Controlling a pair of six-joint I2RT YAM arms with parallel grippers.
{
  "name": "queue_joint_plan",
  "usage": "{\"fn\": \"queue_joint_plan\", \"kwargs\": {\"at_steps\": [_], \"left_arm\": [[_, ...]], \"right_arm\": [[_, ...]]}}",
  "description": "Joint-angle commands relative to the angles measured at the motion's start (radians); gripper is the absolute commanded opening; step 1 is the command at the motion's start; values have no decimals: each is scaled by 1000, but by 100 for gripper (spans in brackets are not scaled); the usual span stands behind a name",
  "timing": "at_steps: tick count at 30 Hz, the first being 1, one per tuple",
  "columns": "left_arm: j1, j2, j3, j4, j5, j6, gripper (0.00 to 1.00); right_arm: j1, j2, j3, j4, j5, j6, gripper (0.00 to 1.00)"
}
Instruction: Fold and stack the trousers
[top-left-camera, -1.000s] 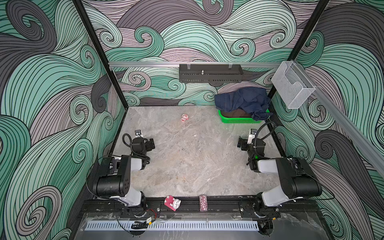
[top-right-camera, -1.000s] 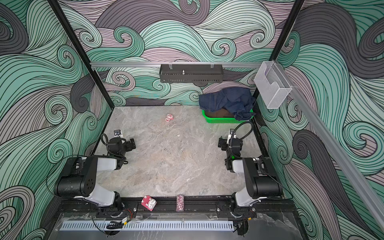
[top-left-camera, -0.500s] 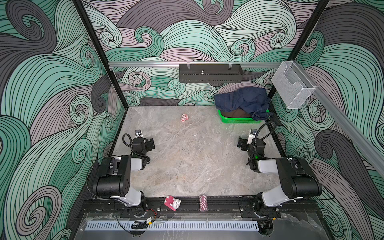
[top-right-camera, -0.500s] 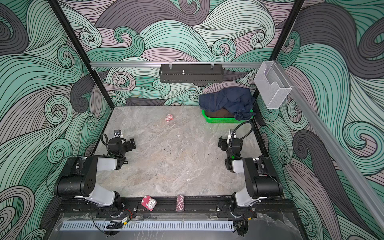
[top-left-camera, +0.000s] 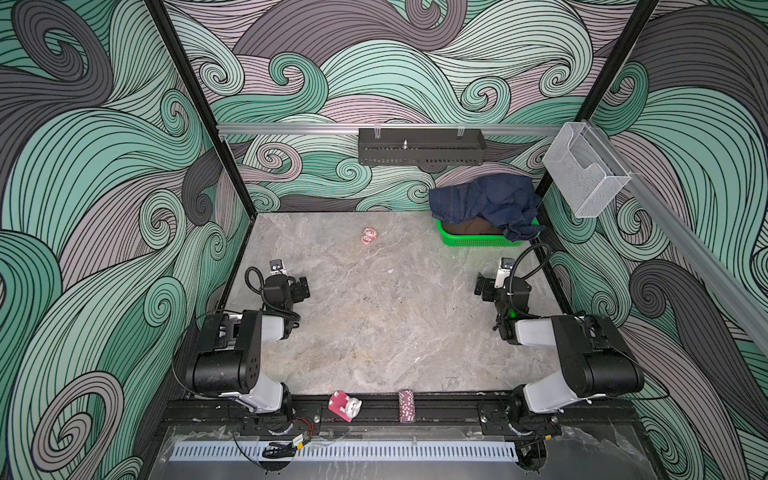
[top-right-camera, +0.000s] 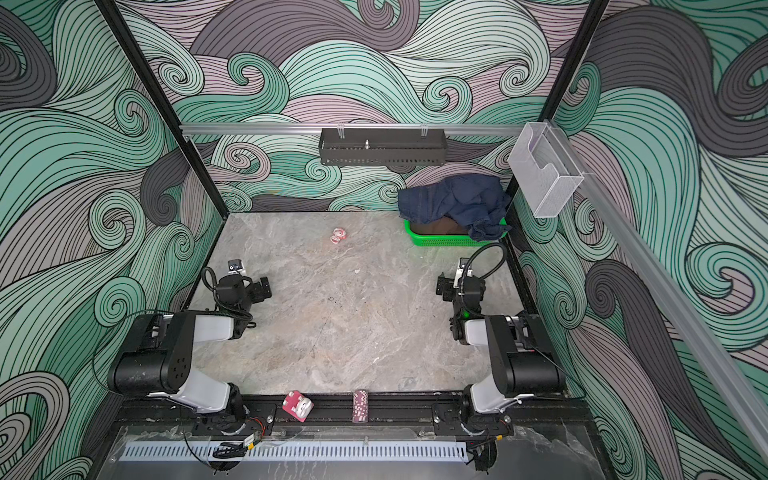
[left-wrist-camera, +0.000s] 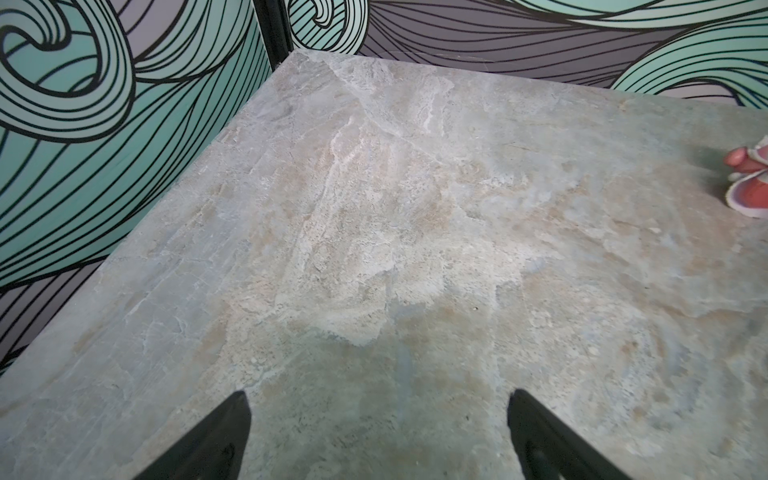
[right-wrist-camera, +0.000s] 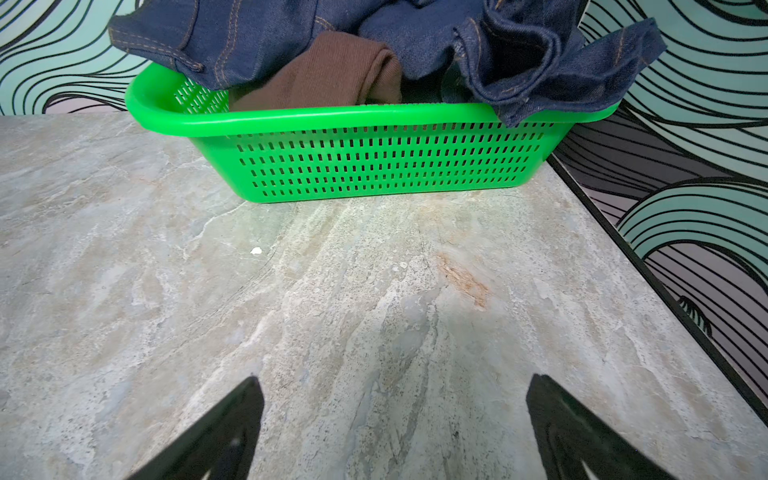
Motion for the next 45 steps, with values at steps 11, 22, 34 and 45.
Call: {"fn": "queue_joint_plan", "kwargs": {"at_steps": [11,22,34,45], "left_arm": [[-33,-266,486,-845,-34,-143,89],[-208,-208,884,-1354,-68,-396,88],[-287,-220,987,-1597,80,-376,93],[-287,-177,953,-1487,158,-281,95]], "right_arm": [[95,-393,210,-621,288,253,98],[41,-81,972,-1385,228,620,99],[-135,305,1366,-1513,-74,817,99],[-180,506,1470,-1324,-158,863,99]]}}
